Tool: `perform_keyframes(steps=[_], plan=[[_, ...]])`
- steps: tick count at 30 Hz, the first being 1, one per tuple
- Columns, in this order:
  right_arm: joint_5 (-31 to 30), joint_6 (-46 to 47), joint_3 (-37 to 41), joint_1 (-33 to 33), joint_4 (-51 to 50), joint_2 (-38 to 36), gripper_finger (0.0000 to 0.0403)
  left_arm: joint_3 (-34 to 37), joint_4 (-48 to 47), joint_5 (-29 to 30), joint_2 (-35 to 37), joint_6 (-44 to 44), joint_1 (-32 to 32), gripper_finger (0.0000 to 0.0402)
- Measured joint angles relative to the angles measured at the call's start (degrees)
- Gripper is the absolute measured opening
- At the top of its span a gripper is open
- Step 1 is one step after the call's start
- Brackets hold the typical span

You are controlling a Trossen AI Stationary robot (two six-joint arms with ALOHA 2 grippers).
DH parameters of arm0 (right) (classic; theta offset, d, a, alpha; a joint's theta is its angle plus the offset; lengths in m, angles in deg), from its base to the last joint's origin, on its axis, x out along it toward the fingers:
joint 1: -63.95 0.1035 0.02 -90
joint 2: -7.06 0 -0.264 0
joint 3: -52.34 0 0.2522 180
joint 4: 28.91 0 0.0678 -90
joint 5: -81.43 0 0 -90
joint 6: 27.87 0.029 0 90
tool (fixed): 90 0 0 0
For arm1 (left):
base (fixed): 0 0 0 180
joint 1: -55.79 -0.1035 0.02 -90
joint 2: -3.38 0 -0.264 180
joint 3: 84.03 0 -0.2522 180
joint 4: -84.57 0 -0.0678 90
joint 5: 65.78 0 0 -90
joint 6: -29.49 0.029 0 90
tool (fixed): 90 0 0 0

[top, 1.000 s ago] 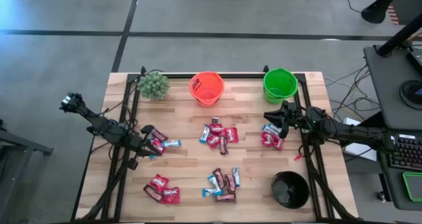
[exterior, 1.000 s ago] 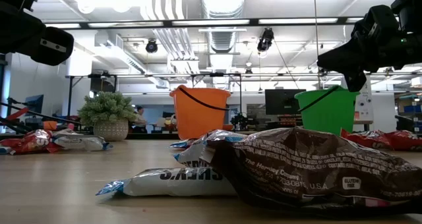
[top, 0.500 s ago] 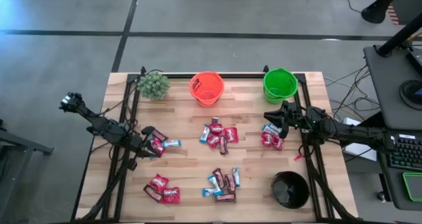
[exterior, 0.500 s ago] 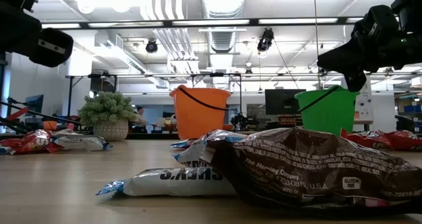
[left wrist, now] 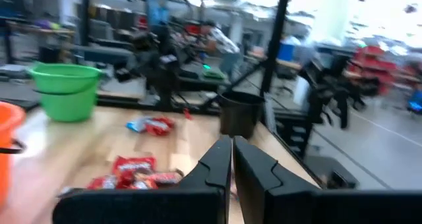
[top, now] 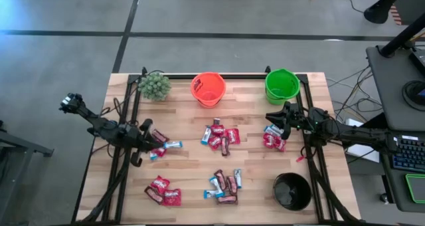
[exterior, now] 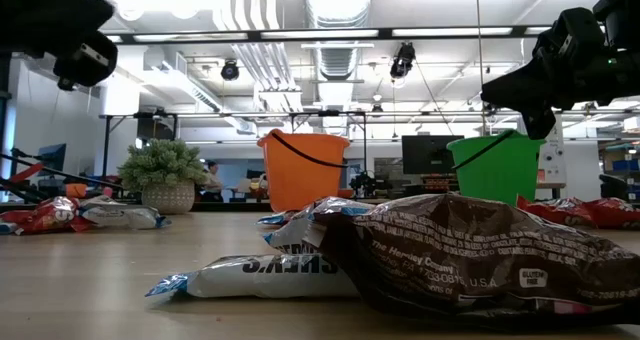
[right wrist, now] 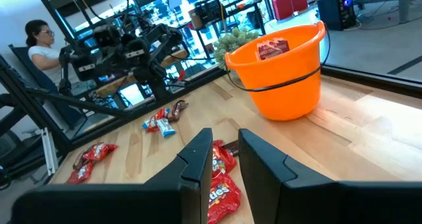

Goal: Sort candy
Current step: Put the white chocolate into the orange bucket

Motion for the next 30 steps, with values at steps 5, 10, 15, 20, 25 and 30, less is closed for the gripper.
perform_keyframes(steps=[5,10,15,20,25,30], plan=[[0.00,0.00,0.00,0.01,0.00,0.00,0.0066,0.00,0.64,4.56,-0.01,-1.09,0.00,0.0000],[0.00,0.00,-0.01,0.02,0.02,-0.01,0.0066,0.00,3.10,6.03,-0.24,-1.99,-0.11,0.0000],[0.02,0.00,-0.01,0.00,0.00,-0.01,0.0066,0.00,8.99,11.51,-1.35,-1.51,-0.20,0.0000],[0.00,0.00,0.00,0.00,0.00,0.02,0.0066,0.00,9.83,15.14,-2.19,-1.93,-0.22,0.0000],[0.01,0.00,0.00,0.00,0.00,-0.01,0.0066,0.02,12.02,19.51,-2.85,-5.17,-0.20,0.0000],[0.01,0.00,0.00,0.00,0.00,0.01,0.0066,0.02,15.11,23.26,-3.33,-4.98,-0.22,0.0000]])
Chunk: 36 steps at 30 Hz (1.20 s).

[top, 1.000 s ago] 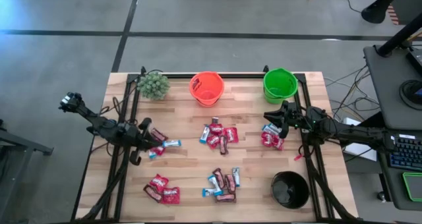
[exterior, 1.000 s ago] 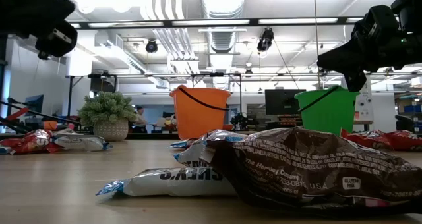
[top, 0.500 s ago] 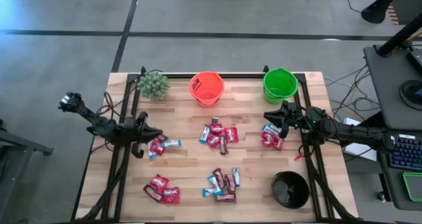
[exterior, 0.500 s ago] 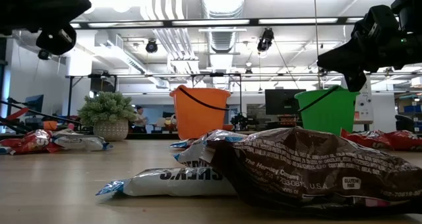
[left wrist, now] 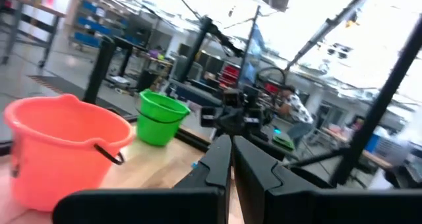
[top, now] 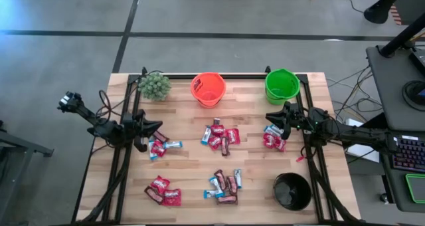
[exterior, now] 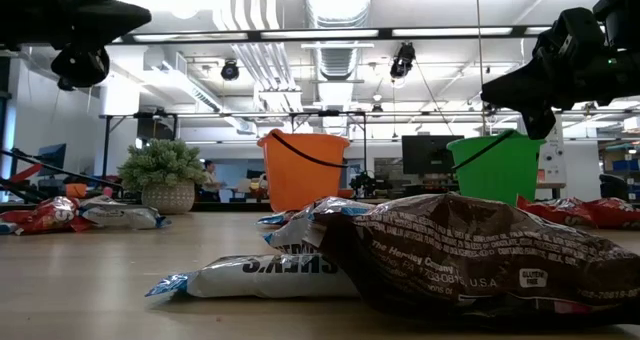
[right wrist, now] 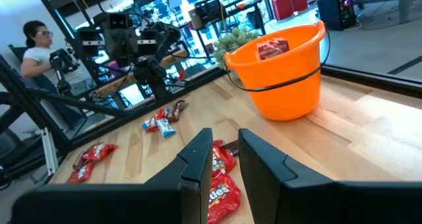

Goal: Sort candy
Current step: Put the white chocolate into the orange bucket

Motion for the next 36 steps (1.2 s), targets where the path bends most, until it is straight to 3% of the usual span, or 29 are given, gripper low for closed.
perform_keyframes(steps=[5,36], plan=[[0.01,0.00,0.02,0.00,0.00,0.01,0.0066,0.00,0.09,2.33,-0.32,0.01,0.00,0.0000],[-0.04,0.00,0.01,0.00,0.17,-0.01,0.0066,0.04,-0.03,2.27,-5.57,-0.24,0.02,0.0000]])
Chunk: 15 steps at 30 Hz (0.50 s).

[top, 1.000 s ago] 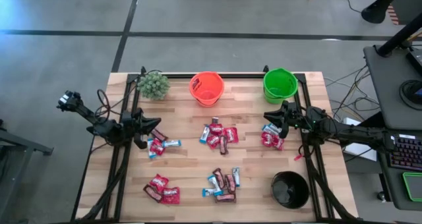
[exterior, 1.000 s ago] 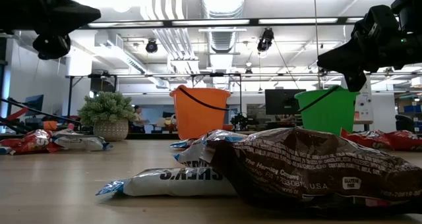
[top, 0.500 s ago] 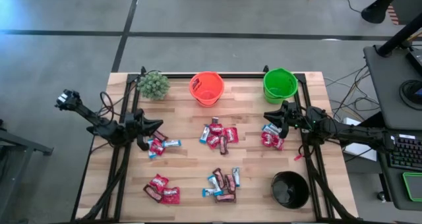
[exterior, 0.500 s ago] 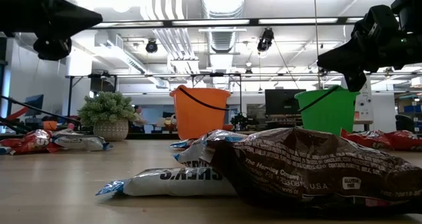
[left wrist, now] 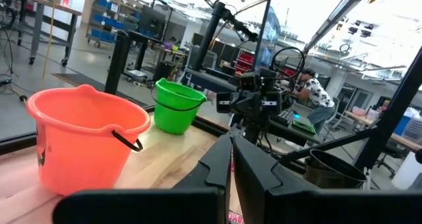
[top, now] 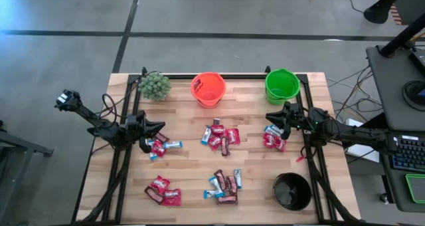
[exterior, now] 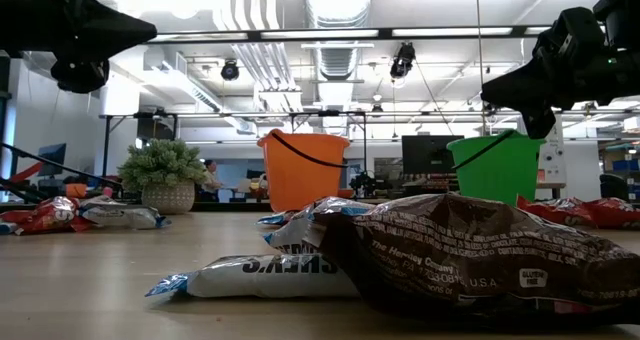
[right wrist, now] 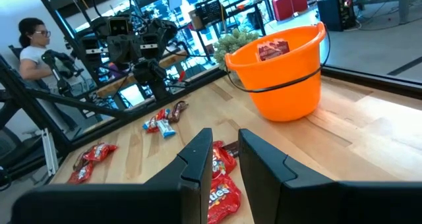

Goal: Sort candy
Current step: Put the white chocolate into the orange bucket

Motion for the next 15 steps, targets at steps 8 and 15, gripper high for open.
perform_keyframes(steps=[8,15], plan=[[0.02,-0.02,0.00,0.00,0.09,0.00,0.0066,0.00,-0.01,0.00,0.00,0.00,0.00,0.0000],[0.02,0.44,0.00,0.00,0.07,0.00,0.0066,0.00,-0.01,0.00,0.00,0.00,0.00,0.0000]])
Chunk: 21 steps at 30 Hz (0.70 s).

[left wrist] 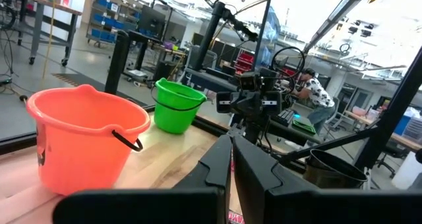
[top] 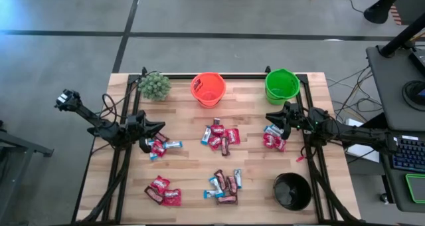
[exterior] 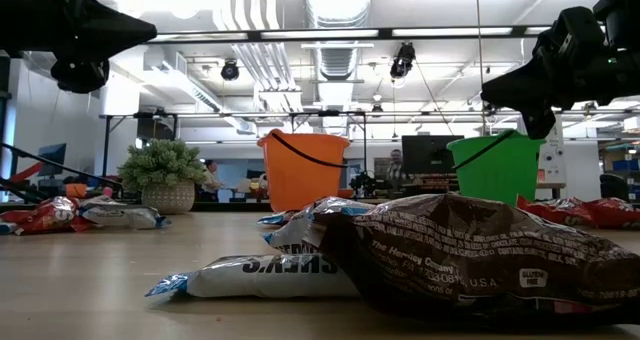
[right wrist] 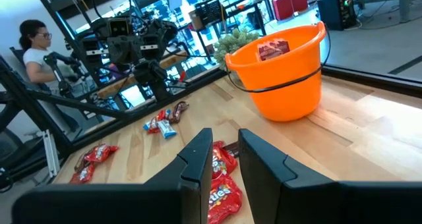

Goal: Sort candy
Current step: Put the white chocolate into the orange bucket

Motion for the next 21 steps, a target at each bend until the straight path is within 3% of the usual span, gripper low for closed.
perform_keyframes(steps=[7,11,21], plan=[[-0.02,-0.69,0.00,0.00,0.13,0.00,0.0066,0.00,-0.02,0.01,0.00,0.00,0.00,0.0000],[0.00,-7.60,-0.02,0.00,1.50,0.00,0.0066,0.00,-0.01,0.04,0.00,0.00,0.00,0.0000],[0.00,-2.97,-0.02,0.00,3.82,0.02,0.0066,0.00,-0.02,0.09,0.00,0.00,0.00,0.0000]])
